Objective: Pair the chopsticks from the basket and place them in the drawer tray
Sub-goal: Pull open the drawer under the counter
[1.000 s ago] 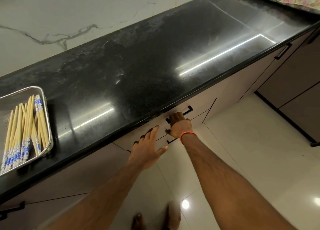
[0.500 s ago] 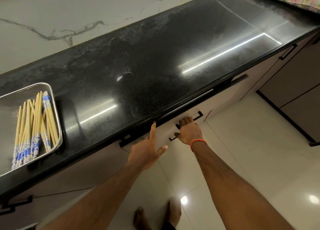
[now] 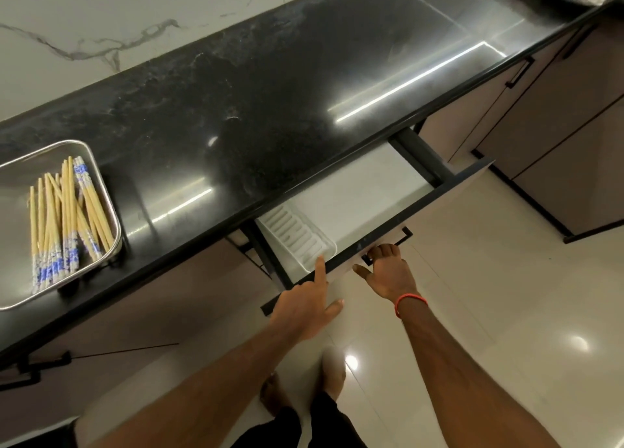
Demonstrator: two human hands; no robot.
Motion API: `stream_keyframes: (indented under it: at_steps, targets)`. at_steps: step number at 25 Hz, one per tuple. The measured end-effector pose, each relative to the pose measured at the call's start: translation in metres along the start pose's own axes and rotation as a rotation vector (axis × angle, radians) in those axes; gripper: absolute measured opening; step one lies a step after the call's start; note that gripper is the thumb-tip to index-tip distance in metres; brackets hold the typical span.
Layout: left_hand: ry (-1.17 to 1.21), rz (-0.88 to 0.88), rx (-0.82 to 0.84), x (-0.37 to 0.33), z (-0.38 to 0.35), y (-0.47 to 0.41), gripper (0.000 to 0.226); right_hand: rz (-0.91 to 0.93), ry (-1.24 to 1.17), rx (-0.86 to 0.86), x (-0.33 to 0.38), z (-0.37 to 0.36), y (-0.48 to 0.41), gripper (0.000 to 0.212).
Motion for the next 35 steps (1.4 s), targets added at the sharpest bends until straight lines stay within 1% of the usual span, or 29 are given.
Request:
stream_keyframes:
  at_steps: [4,7,9,10,11,13,14,16,17,18,19,20,22,24,26,28,29,31,33,35]
  targets:
    - [0.033,-0.016,0.1,-0.015,-0.016,0.02,0.099,-0.081,-0.153,0.014,-0.008,-0.008,0.028,0.057]
    - [0.095,-0.005,0.162,-0.02,-0.024,0.026,0.102,-0.115,-0.183,0.002,-0.014,-0.008,0.043,0.055]
    - [0.177,0.018,0.236,-0.022,-0.029,0.03,0.104,-0.145,-0.222,-0.012,-0.018,-0.002,0.049,0.049]
    - [0.223,0.028,0.273,-0.022,-0.03,0.033,0.106,-0.178,-0.263,-0.062,-0.021,0.007,0.053,0.042]
    - [0.26,0.034,0.302,-0.022,-0.03,0.036,0.107,-0.224,-0.312,-0.152,-0.025,0.019,0.057,0.032]
    - [0.296,0.037,0.33,-0.021,-0.027,0.04,0.107,-0.297,-0.368,-0.376,-0.03,0.051,0.065,0.016]
    - [0.303,0.04,0.338,-0.02,-0.025,0.042,0.105,-0.303,-0.362,-0.473,-0.029,0.068,0.07,0.013]
    - [0.304,0.045,0.333,-0.019,-0.017,0.046,0.098,-0.245,-0.268,-0.619,-0.017,0.101,0.073,0.012]
    - [0.288,0.051,0.309,-0.018,-0.012,0.046,0.092,-0.19,-0.217,-0.656,-0.006,0.113,0.07,0.013]
    - [0.253,0.058,0.269,-0.017,-0.005,0.047,0.085,-0.126,-0.19,-0.642,0.007,0.121,0.062,0.015]
    - [0.206,0.06,0.219,-0.015,0.003,0.048,0.076,-0.059,-0.188,-0.565,0.022,0.124,0.05,0.02]
    - [0.159,0.057,0.171,-0.013,0.011,0.049,0.067,0.002,-0.188,-0.431,0.04,0.119,0.037,0.026]
    - [0.07,0.057,0.101,-0.009,0.024,0.052,0.048,0.102,-0.136,-0.103,0.078,0.098,0.015,0.041]
    - [-0.031,0.088,0.068,-0.002,0.029,0.056,0.039,0.17,-0.01,0.196,0.107,0.065,0.007,0.051]
    - [-0.059,0.131,0.067,0.004,0.025,0.06,0.035,0.24,0.162,0.433,0.122,0.029,0.009,0.053]
    - [-0.004,0.155,0.076,0.006,0.016,0.062,0.035,0.286,0.284,0.578,0.127,0.006,0.012,0.05]
    - [0.037,0.16,0.072,0.007,0.013,0.063,0.037,0.286,0.274,0.637,0.129,0.0,0.011,0.048]
    - [0.089,0.154,0.063,0.009,0.009,0.067,0.04,0.272,0.199,0.737,0.135,-0.008,0.013,0.053]
    - [0.051,0.121,0.073,0.007,0.004,0.073,0.045,0.291,0.185,0.789,0.143,-0.01,0.018,0.055]
    - [-0.014,0.082,0.081,0.005,0.0,0.081,0.049,0.317,0.186,0.826,0.147,-0.016,0.025,0.05]
Point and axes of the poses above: each hand's wrist, its own y-axis away from the middle knuckle, its own z-axis out of the back of the hand, x = y × z, the point moved 6 cm from there along -y, towards the middle knuckle, and after that the axes turned 10 degrees about y, right-handed, at the moved point
